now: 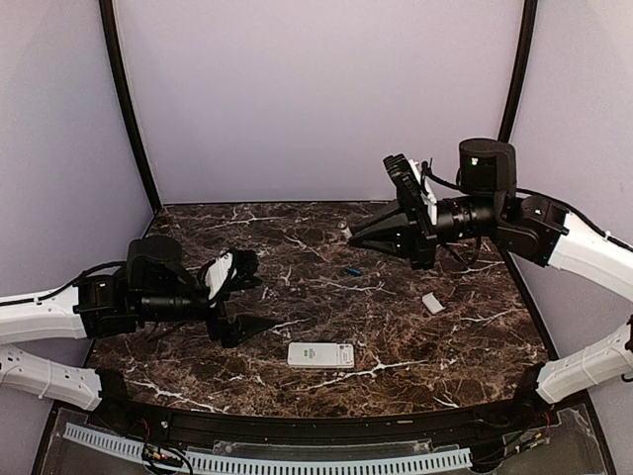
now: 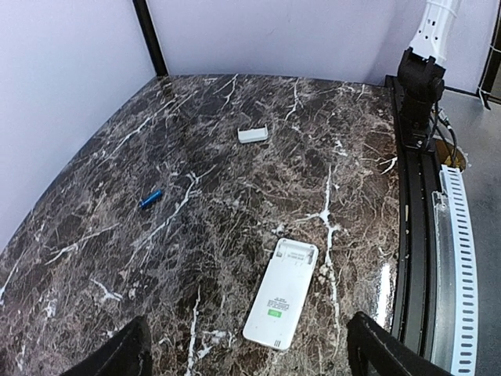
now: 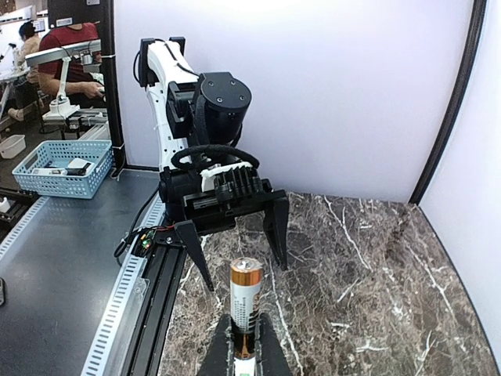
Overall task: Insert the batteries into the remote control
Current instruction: Place the battery in the battery compartment.
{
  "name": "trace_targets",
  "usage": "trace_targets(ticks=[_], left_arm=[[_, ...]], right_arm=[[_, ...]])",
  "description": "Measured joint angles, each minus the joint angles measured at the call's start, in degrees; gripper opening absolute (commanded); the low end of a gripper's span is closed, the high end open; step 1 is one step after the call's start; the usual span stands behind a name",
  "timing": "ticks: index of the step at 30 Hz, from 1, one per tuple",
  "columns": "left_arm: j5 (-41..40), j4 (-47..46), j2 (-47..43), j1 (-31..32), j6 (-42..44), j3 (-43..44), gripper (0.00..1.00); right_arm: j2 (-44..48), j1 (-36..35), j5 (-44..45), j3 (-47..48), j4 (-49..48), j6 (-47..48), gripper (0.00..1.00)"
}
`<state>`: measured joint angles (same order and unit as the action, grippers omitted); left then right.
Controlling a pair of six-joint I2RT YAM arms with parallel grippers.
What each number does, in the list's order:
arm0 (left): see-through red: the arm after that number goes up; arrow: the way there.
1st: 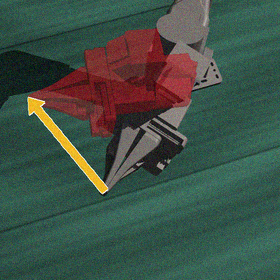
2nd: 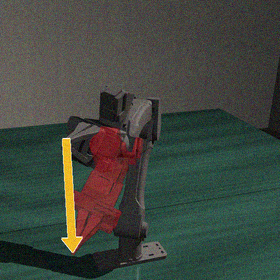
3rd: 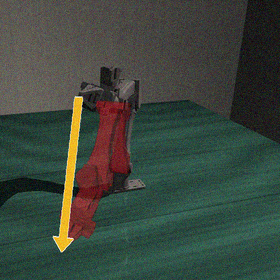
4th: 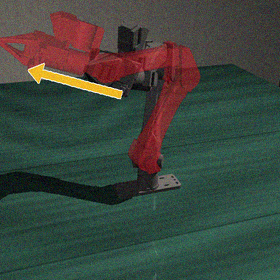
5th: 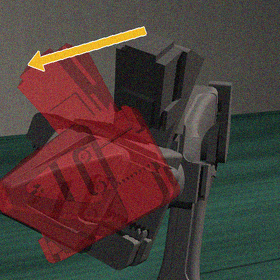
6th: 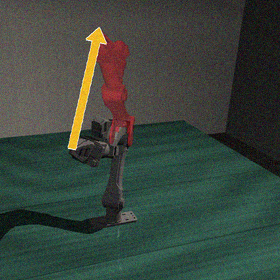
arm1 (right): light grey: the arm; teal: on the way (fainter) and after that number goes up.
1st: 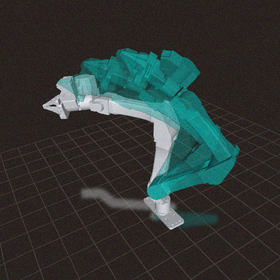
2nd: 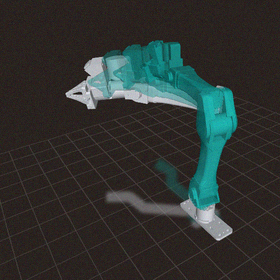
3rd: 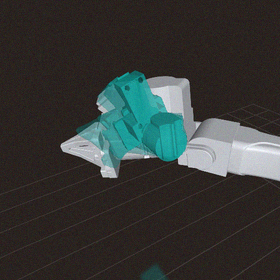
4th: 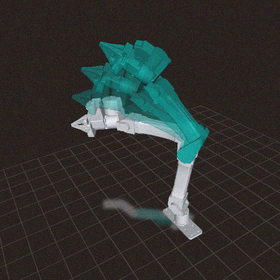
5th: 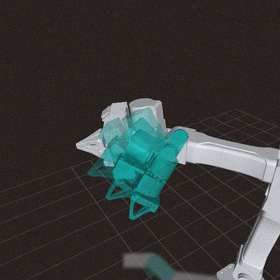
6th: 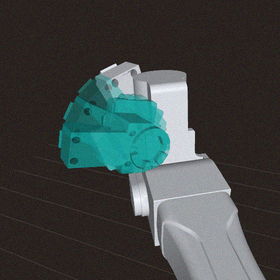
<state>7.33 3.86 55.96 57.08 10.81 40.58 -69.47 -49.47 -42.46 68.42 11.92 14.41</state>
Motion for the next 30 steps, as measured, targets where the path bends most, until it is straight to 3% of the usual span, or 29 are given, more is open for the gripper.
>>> trace_targets(ticks=[7, 14, 21, 25, 30], left_arm=[[1.0, -4.3, -1.2, 1.1, 1.6, -1.8, 0.84], [-2.5, -5.1, 2.0, 1.3, 0.3, -1.6, 0.84], [-5.4, -5.0, 6.9, 1.3, -3.4, -1.5, 0.85], [-5.0, -3.1, 11.2, 2.1, -3.5, -1.4, 0.9], [-4.4, 2.9, 20.7, 7.1, 2.4, 3.1, 0.98]], right_arm=[[-0.3, -0.4, 2.7, 0.0, -2.1, -0.1, 0.0], [-4.3, -0.4, 15.4, 0.2, -0.6, -14.1, 0.0], [-3.8, -0.3, 26.4, -7.0, 4.0, -29.8, 0.0], [-3.8, -0.3, 30.6, -11.8, 7.9, -36.6, 0.0], [-5.4, -0.3, 33.6, -17.0, 11.5, -43.6, 0.0]])
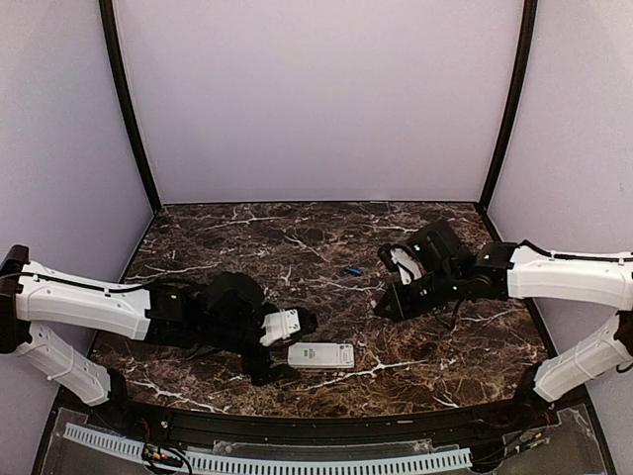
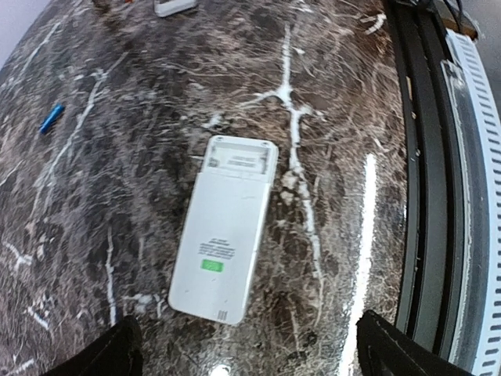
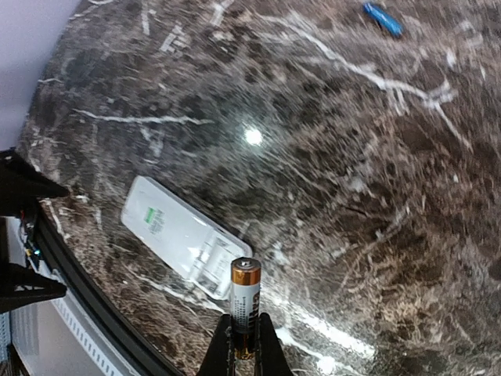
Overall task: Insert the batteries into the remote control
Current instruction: Place the battery in the battery compartment.
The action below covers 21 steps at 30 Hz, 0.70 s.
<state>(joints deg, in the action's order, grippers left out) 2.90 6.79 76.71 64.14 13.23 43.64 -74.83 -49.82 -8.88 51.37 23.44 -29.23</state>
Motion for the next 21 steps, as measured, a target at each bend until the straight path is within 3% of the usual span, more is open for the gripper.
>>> trace_targets(ticks=[10, 21], left_arm=[[-1.7, 10.7, 14.3, 1.0, 11.0, 10.8, 0.99], [-2.1, 12.9, 20.6, -2.7, 12.7, 11.5, 0.99]], right_arm=[[-7.9, 0.0, 2.6, -7.2, 4.5, -6.2, 0.0], [-13.2, 0.0, 3.0, -6.5, 4.9, -6.6, 0.0]])
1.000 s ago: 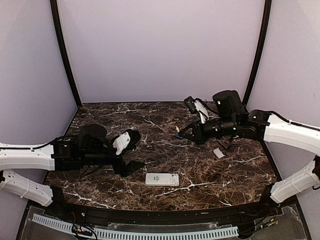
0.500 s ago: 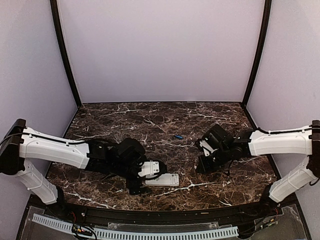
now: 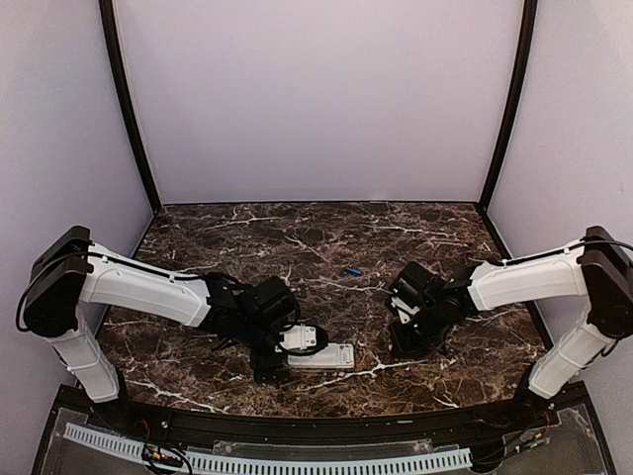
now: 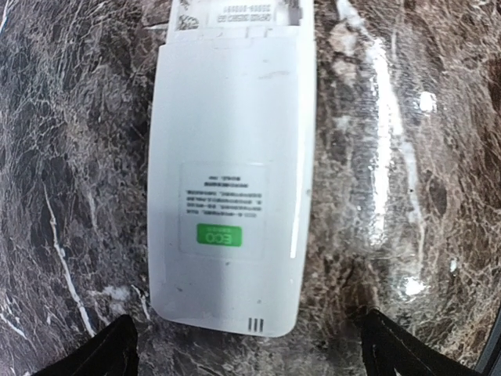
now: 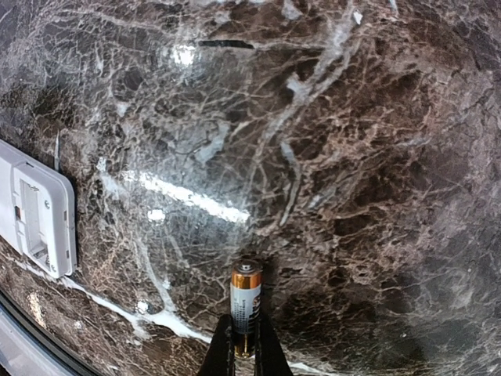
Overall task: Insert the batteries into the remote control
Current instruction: Place the battery in the battery compartment.
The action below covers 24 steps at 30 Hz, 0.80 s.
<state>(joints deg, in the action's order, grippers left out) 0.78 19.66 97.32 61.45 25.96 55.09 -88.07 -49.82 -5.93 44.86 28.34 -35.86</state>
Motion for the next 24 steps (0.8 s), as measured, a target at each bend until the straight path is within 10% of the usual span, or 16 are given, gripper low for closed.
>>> trace_targets(ticks=[24], left_arm=[[3.7, -1.9, 3.8, -1.0, -7.6, 2.1, 0.66]], right_arm=[[-8.2, -0.1, 3.1, 9.8, 6.1, 3.7, 0.2]])
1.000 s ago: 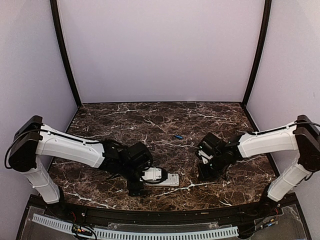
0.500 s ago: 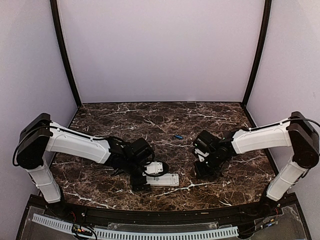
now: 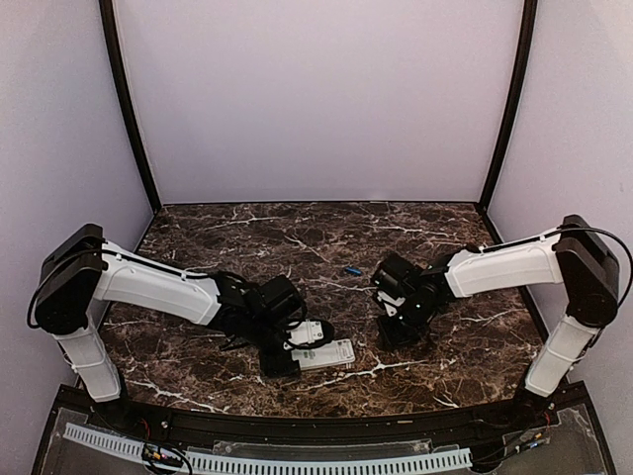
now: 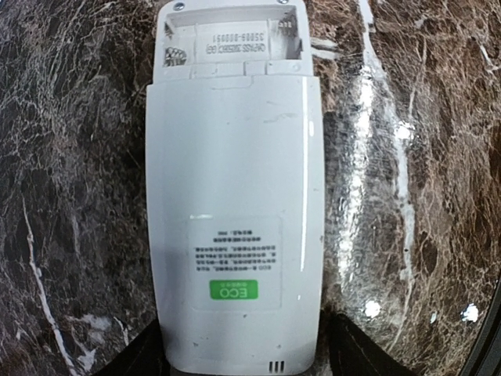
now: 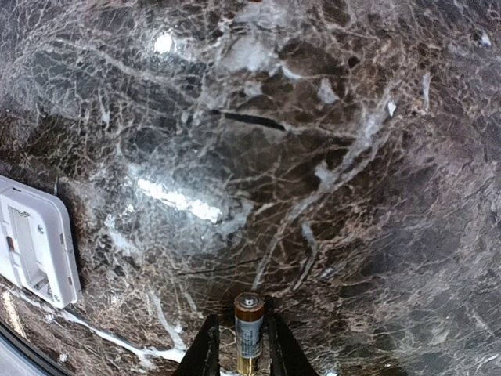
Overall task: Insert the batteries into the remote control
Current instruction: Place the battery in the battery compartment.
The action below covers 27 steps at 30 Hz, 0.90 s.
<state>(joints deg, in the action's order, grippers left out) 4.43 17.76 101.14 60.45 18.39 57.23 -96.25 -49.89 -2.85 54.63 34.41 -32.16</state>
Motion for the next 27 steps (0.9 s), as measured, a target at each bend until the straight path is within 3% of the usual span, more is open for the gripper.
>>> trace_targets(ticks=[14, 21, 27], left_arm=[[-1.1, -0.1, 0.0, 1.5, -0.5, 0.0, 0.65], [-1.8, -0.1, 0.0, 1.5, -0.6, 0.0, 0.65], [-1.9, -0.1, 0.0, 1.5, -0.7, 0.0, 0.66]], right_arm=[[-3.2, 0.0, 3.1, 4.2, 3.3, 2.3, 0.14], [-4.5, 0.0, 3.0, 5.8, 5.1, 3.9, 0.0], [-4.4, 0.0, 2.8, 5.8, 5.2, 4.3, 0.0]])
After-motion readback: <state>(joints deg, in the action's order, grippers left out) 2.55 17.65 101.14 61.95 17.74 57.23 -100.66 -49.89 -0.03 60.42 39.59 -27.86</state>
